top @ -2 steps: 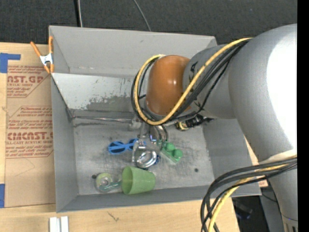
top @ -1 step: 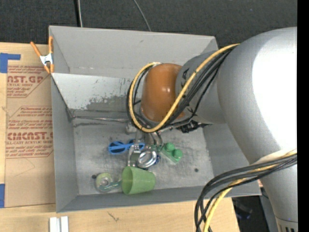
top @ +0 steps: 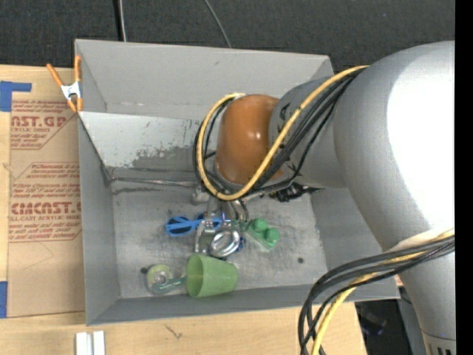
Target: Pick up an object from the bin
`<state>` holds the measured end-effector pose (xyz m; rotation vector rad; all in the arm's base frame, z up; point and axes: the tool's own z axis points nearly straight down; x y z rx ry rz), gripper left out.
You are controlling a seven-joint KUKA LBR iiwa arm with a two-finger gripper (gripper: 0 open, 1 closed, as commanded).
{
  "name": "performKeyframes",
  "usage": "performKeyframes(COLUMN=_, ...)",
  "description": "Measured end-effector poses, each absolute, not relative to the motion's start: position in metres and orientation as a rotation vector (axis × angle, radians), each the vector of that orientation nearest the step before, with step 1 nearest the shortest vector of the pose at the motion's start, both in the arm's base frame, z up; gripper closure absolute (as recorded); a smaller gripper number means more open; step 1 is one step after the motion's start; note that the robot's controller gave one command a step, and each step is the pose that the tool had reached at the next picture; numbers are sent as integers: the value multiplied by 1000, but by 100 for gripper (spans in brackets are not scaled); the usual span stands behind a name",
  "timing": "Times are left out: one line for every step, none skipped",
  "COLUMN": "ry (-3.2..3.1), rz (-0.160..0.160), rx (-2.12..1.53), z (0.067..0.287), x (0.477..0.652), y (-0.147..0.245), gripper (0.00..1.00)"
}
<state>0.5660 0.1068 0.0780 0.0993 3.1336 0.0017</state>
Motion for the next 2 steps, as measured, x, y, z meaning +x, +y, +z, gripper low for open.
performKeyframes(ry=3124, rz=6, rx=99, z=80, x=569, y=108, gripper=100)
performKeyframes(ry=3134, rz=4, rx=98, z=126, x=570, y=109, gripper=100)
